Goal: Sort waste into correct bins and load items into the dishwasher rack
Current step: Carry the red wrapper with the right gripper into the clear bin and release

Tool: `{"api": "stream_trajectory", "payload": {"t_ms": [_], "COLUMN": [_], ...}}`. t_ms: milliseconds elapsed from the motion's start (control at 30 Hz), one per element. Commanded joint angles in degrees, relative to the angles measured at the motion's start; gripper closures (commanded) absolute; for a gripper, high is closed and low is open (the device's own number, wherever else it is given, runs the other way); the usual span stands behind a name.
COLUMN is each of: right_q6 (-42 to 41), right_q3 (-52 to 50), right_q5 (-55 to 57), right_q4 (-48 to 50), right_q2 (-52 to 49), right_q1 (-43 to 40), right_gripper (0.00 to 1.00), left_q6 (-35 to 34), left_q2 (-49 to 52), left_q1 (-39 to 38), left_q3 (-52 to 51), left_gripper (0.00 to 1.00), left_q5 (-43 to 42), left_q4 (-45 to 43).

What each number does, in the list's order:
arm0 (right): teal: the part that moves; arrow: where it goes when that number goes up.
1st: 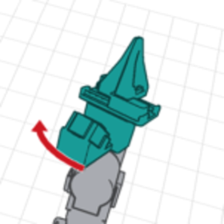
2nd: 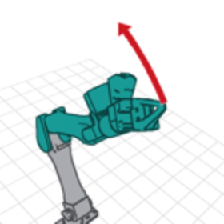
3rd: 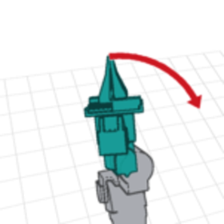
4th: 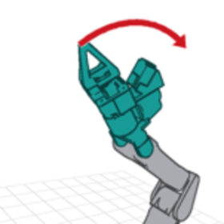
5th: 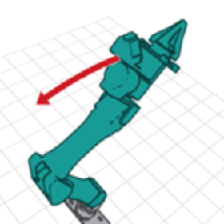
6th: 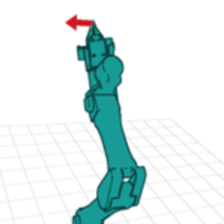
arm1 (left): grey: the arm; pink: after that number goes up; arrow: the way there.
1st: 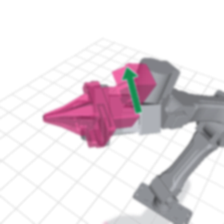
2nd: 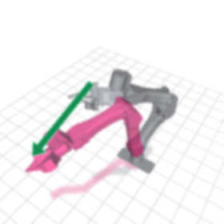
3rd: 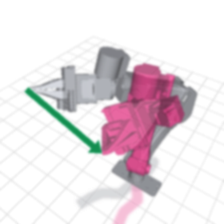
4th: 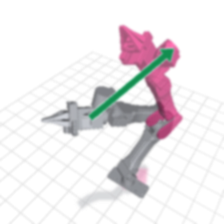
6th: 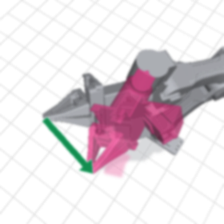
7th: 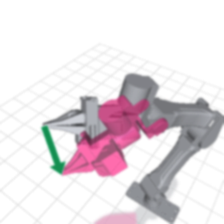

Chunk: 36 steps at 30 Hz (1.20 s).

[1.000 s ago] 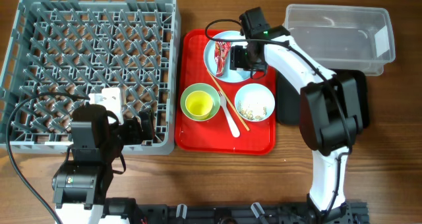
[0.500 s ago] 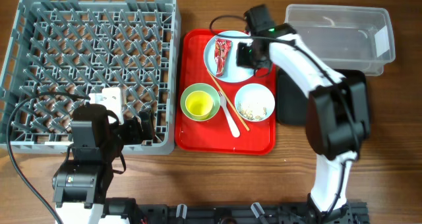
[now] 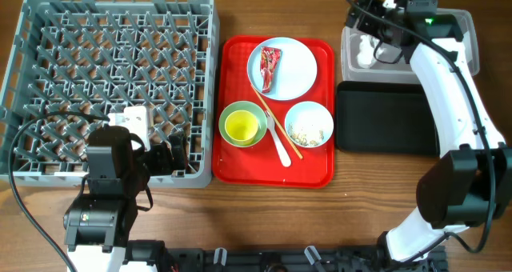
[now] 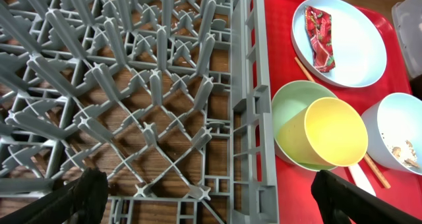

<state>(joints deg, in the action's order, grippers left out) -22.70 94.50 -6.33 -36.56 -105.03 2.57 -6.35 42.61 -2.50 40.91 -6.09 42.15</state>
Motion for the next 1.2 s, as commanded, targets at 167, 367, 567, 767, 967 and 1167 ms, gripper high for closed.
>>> {"api": "stream_trajectory", "payload": {"t_ms": [167, 367, 567, 767, 967, 1167], "right_q6": [-1.36, -6.29, -14.51, -14.99, -14.99, -14.95], "right_q3": [-1.95, -2.38, -2.38, -2.38, -2.38, -2.05], "right_q5": [-1.92, 6.99, 7.63, 7.63, 7.56, 3.72], "right_q4": [-0.35, 2.75, 4.46, 4.57, 1.77, 1.14], "right_q2": [0.72, -6.73, -16.39, -21.22, -22.71, -21.57], "right_q1": [13.18, 23.67, 25.4, 25.4, 25.4, 25.2], "right_gripper": [0.04, 0.05, 0.12, 0.3, 0.59, 0.96], "left_q6": [-0.52, -0.55, -0.55, -0.55, -0.55, -0.52], "left_q2": [0.15, 0.2, 0.22, 0.22, 0.22, 0.22], "left_q1": [0.15, 0.15, 0.15, 0.15, 0.15, 0.15], "left_q3": [1.18, 1.18, 1.18, 1.18, 1.18, 1.18], "left_gripper": [0.0, 0.0, 0.0, 0.0, 0.0, 0.0], "left_q5": [-0.9, -0.92, -0.92, -0.92, -0.92, -0.92], "left_q4": [-0.09, -0.04, 0.42, 0.79, 0.79, 0.79]}}
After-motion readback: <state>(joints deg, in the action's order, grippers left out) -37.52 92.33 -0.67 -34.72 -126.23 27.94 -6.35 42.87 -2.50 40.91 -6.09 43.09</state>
